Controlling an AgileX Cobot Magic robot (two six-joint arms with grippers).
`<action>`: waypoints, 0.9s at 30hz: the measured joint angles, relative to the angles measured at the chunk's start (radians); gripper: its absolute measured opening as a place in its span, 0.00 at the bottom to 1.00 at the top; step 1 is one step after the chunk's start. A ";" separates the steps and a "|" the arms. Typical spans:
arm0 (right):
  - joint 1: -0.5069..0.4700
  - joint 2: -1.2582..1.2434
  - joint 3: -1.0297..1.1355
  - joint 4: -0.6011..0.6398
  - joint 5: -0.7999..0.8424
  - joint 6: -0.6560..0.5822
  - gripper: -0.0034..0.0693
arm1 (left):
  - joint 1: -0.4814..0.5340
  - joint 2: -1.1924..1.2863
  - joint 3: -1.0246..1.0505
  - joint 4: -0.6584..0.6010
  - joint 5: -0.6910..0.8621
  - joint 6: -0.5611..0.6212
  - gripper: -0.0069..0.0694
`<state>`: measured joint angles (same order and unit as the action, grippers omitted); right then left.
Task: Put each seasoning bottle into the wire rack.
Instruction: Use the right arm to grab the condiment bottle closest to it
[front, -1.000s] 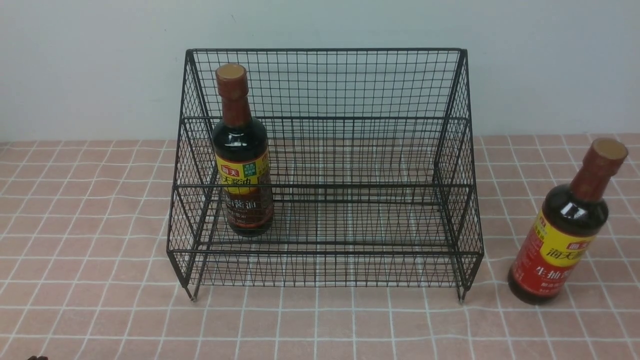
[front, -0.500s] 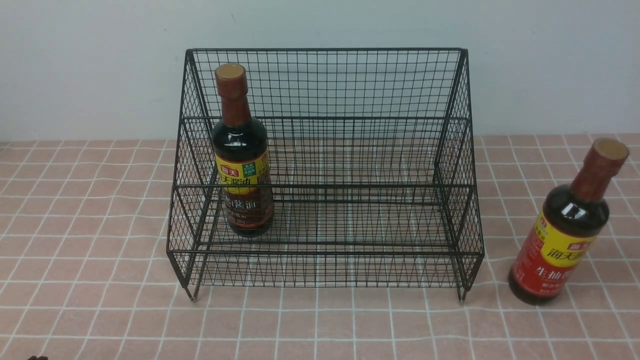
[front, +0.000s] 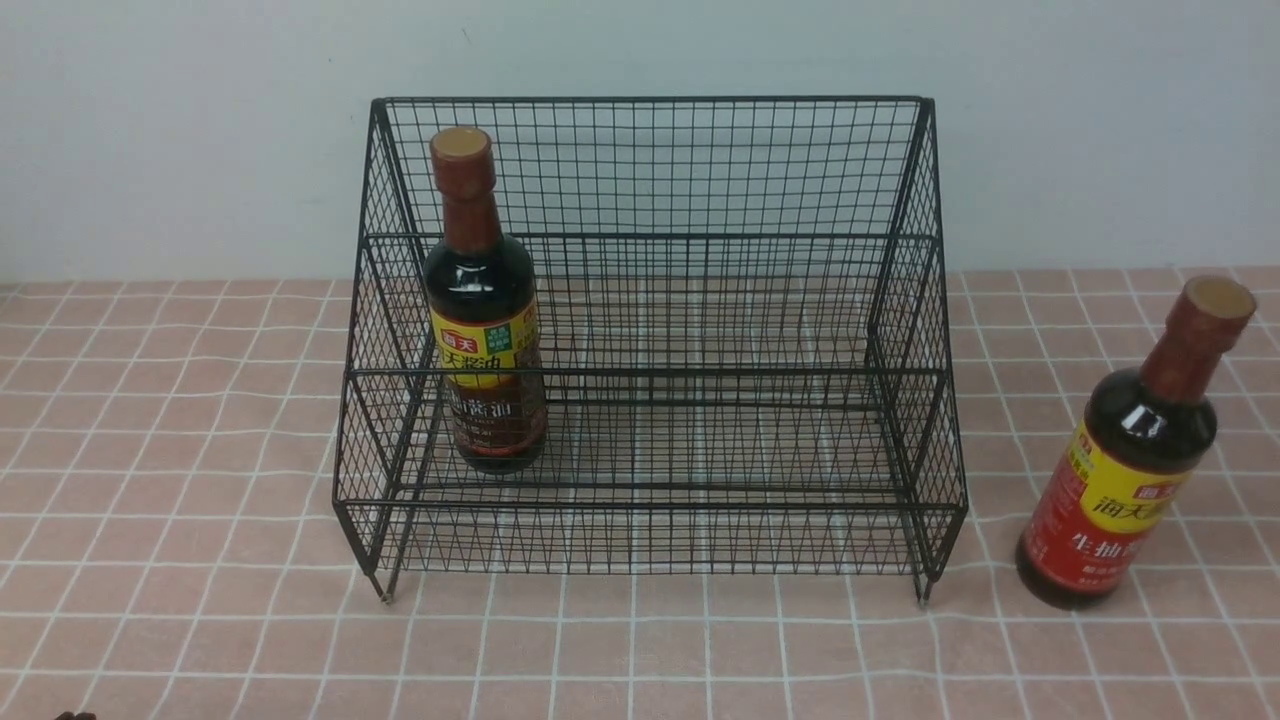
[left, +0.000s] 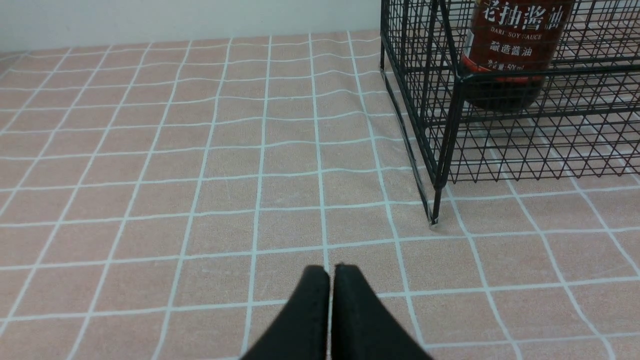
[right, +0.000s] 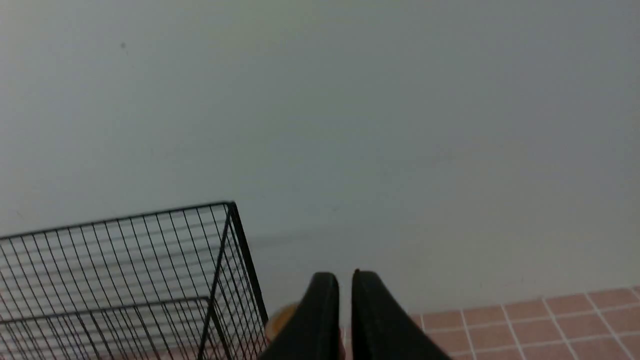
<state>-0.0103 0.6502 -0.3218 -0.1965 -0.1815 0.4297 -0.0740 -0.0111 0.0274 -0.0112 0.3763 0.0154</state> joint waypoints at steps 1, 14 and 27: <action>0.000 0.025 0.002 -0.003 -0.019 0.001 0.15 | 0.000 0.000 0.000 0.000 0.000 0.000 0.08; 0.000 0.284 0.089 -0.068 -0.273 0.024 0.85 | 0.000 0.000 0.000 0.000 0.000 0.000 0.08; 0.000 0.617 0.048 -0.086 -0.486 -0.115 0.89 | 0.000 0.000 0.000 0.000 0.000 0.000 0.08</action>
<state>-0.0103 1.2667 -0.2738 -0.2822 -0.6677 0.3150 -0.0740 -0.0111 0.0274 -0.0112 0.3763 0.0154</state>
